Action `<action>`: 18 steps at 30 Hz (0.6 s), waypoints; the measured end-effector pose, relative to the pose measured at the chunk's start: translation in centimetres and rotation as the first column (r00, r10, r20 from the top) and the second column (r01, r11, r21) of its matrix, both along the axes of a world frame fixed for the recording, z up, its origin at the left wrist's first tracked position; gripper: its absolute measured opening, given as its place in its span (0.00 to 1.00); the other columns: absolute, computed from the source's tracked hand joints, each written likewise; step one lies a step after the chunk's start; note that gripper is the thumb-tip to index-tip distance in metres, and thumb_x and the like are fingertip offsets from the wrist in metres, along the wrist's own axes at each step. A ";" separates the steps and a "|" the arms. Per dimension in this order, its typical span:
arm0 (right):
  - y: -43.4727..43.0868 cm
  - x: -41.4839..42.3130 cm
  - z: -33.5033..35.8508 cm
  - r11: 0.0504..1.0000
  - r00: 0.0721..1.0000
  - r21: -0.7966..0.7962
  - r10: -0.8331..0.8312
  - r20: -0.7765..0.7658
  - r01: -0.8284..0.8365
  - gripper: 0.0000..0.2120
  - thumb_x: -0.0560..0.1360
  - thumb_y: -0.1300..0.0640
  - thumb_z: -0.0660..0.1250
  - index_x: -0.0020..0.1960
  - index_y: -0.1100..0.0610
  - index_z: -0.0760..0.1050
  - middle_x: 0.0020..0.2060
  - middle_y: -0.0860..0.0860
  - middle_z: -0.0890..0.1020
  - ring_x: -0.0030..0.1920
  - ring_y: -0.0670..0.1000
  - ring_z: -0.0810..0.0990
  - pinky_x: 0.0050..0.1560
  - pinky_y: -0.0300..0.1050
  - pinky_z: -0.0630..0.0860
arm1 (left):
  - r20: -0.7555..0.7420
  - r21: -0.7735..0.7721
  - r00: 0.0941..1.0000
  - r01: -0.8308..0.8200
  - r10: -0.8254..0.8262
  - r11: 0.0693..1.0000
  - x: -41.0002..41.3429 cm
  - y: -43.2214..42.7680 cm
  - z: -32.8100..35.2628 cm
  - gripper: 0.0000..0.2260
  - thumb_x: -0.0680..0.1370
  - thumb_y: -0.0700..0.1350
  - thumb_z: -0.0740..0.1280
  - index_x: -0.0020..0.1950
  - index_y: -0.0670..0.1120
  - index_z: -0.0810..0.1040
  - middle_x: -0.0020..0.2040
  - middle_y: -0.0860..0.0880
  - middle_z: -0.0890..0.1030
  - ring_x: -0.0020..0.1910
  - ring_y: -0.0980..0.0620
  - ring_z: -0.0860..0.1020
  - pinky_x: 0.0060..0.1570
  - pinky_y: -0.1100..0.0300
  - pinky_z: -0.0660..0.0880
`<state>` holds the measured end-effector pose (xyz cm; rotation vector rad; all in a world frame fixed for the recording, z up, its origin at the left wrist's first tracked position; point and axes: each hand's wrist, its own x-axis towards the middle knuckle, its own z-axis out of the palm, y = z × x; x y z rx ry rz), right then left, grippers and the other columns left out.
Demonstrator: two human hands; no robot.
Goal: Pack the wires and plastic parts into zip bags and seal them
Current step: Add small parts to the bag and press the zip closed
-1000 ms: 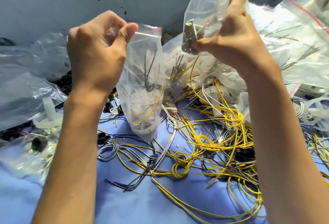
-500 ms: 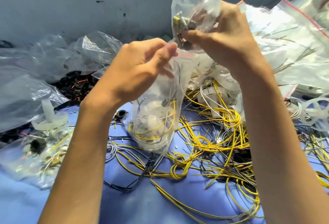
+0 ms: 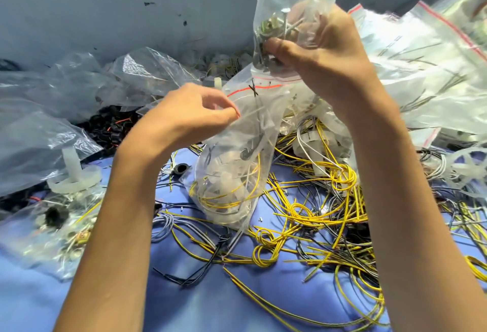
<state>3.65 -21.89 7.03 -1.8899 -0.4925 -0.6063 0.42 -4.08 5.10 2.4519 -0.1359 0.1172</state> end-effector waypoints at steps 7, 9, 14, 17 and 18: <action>0.5 0.0 -0.6 0.993 0.992 -0.030 0.115 -0.051 -0.116 0.09 0.70 0.64 0.72 0.48 0.56 0.78 0.42 0.50 0.83 0.41 0.38 0.79 0.53 0.40 0.79 | -0.094 0.091 0.990 0.114 -0.106 0.989 0.2 0.1 -0.5 0.04 0.73 0.47 0.69 0.44 0.52 0.84 0.36 0.59 0.83 0.35 0.62 0.77 0.38 0.69 0.72; 0.9 -0.4 -0.9 0.985 0.985 -0.043 0.163 -0.052 -0.166 0.06 0.71 0.66 0.70 0.48 0.64 0.79 0.43 0.61 0.83 0.41 0.46 0.79 0.53 0.55 0.78 | -0.097 0.114 0.988 0.133 -0.122 0.985 0.2 0.3 -0.5 0.07 0.72 0.46 0.69 0.48 0.52 0.83 0.36 0.60 0.81 0.35 0.63 0.77 0.39 0.70 0.70; 1.6 -0.8 -1.2 0.914 0.958 -0.298 0.237 -0.159 -0.276 0.18 0.73 0.48 0.66 0.48 0.65 0.77 0.41 0.62 0.82 0.38 0.48 0.76 0.42 0.49 0.75 | 0.026 0.124 0.993 0.110 -0.114 0.986 0.3 0.9 -0.5 0.09 0.71 0.40 0.67 0.46 0.52 0.81 0.29 0.57 0.79 0.27 0.63 0.72 0.28 0.73 0.66; 1.3 -0.6 -1.4 0.739 0.952 -0.623 0.084 -0.293 -0.257 0.22 0.72 0.40 0.65 0.39 0.60 0.78 0.29 0.54 0.77 0.30 0.46 0.70 0.30 0.41 0.67 | 0.157 -0.060 0.986 0.058 -0.048 0.997 0.5 0.5 -0.3 0.05 0.72 0.43 0.69 0.43 0.49 0.84 0.26 0.57 0.77 0.25 0.62 0.69 0.27 0.72 0.64; 1.2 -0.6 -1.5 0.669 0.954 -0.704 0.025 -0.300 -0.239 0.19 0.71 0.41 0.65 0.35 0.56 0.76 0.26 0.50 0.75 0.28 0.45 0.69 0.26 0.36 0.65 | 0.183 -0.126 0.983 0.050 -0.027 0.991 0.5 0.2 -0.2 0.05 0.70 0.45 0.68 0.43 0.48 0.84 0.28 0.56 0.78 0.26 0.62 0.68 0.28 0.71 0.65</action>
